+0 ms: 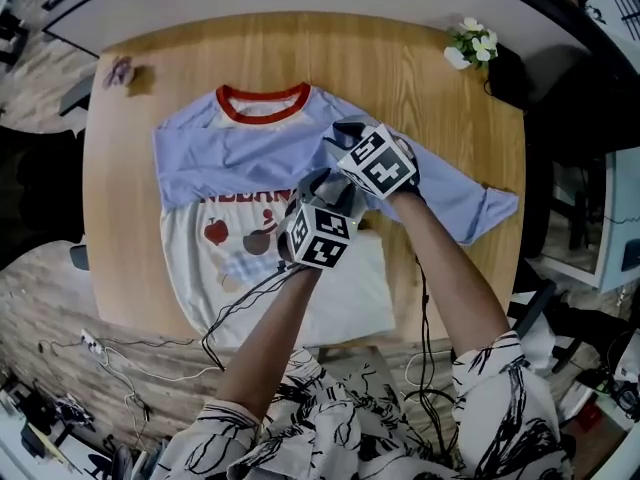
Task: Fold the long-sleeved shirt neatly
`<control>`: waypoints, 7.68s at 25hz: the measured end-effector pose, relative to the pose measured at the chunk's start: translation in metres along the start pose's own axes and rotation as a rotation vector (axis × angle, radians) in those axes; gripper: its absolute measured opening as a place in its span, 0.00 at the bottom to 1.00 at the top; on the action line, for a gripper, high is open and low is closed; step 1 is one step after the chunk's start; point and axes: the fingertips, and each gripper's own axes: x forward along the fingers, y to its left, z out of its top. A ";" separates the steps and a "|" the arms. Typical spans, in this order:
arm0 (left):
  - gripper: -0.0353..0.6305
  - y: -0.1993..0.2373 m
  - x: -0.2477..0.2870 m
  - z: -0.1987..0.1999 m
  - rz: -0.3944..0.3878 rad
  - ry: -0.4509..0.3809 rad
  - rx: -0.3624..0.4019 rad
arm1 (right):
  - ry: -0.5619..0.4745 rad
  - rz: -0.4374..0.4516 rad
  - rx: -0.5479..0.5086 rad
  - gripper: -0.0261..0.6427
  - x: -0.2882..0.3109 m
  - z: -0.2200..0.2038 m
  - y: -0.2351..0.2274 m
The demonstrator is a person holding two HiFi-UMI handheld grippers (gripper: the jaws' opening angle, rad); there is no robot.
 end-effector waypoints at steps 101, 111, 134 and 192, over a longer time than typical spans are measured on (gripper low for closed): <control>0.09 -0.115 -0.180 0.301 -0.605 -0.321 0.517 | -0.769 -0.757 0.487 0.06 -0.366 0.026 0.064; 0.09 0.034 -0.275 0.270 -0.453 -0.388 0.495 | -0.816 -0.540 0.356 0.06 -0.289 0.162 0.132; 0.10 0.304 -0.211 -0.021 -0.376 -0.069 0.299 | -0.300 -0.272 0.258 0.06 0.076 0.214 0.252; 0.43 0.054 -0.400 -0.365 0.221 -0.040 -0.381 | -0.151 -0.415 0.438 0.45 -0.217 -0.261 0.272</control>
